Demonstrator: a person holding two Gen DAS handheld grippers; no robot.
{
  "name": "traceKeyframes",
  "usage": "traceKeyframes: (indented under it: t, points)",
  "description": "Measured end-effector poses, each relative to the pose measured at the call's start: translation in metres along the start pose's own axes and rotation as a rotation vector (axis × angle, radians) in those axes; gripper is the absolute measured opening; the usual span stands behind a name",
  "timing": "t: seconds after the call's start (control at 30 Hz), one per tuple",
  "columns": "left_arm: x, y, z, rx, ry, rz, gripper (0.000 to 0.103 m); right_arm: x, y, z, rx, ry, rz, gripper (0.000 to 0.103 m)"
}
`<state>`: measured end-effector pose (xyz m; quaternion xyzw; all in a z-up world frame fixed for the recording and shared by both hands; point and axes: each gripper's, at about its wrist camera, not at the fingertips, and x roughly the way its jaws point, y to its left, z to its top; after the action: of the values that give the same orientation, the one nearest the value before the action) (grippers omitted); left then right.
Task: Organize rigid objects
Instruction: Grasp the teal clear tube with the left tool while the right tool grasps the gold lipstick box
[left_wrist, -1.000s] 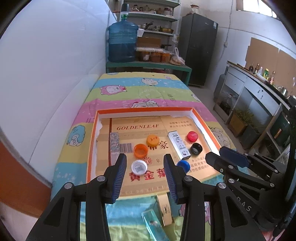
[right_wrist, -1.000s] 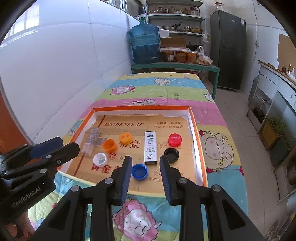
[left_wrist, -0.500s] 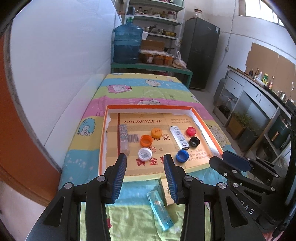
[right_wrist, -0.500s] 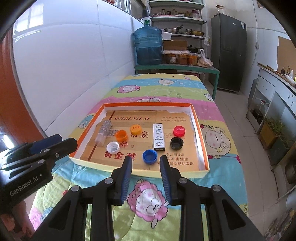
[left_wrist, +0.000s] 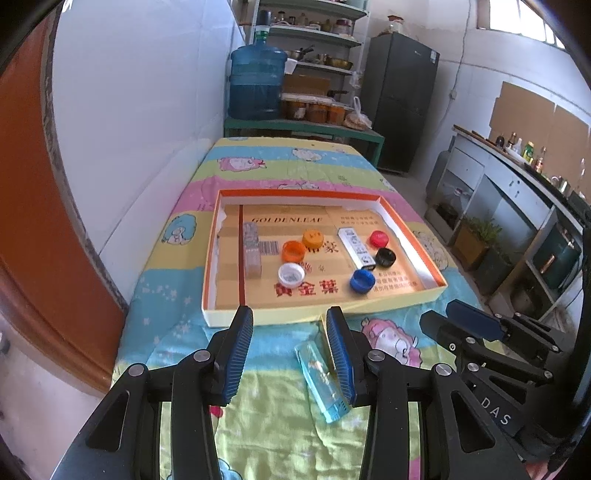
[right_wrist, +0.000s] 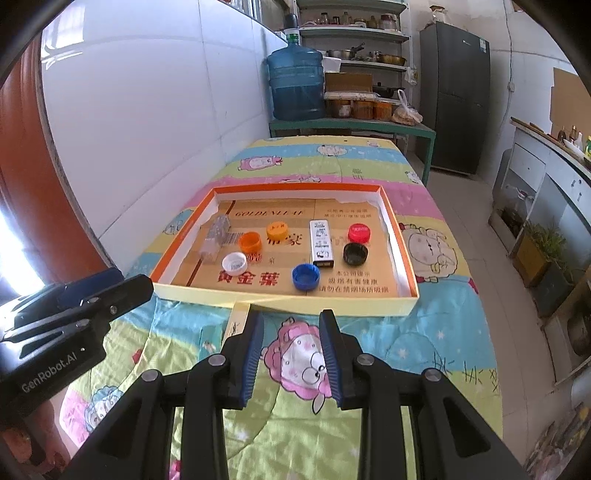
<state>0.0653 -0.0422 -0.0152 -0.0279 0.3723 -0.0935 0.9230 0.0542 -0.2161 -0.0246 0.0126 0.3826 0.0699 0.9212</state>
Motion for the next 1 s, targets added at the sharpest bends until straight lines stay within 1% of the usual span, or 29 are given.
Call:
traceKeyframes:
  t: [0.13, 0.33, 0.43, 0.6, 1.0]
  points:
    - [0.002, 0.001, -0.008, -0.004, 0.01, -0.008, 0.043, 0.0, 0.001, -0.006, 0.006, 0.008, 0.003, 0.035]
    - [0.01, 0.0, -0.024, -0.007, 0.04, -0.02, 0.043, 0.003, 0.0, -0.014, 0.007, 0.027, -0.003, 0.036]
    - [0.017, -0.002, -0.034, -0.006, 0.065, -0.023, 0.043, 0.005, -0.002, -0.017, 0.01, 0.034, -0.011, 0.04]
    - [0.029, -0.009, -0.046, -0.003, 0.096, -0.009, 0.043, 0.005, -0.007, -0.02, 0.009, 0.034, -0.021, 0.041]
    - [0.047, -0.024, -0.065, 0.006, 0.117, 0.039, 0.043, 0.007, -0.022, -0.026, 0.034, 0.037, -0.001, 0.041]
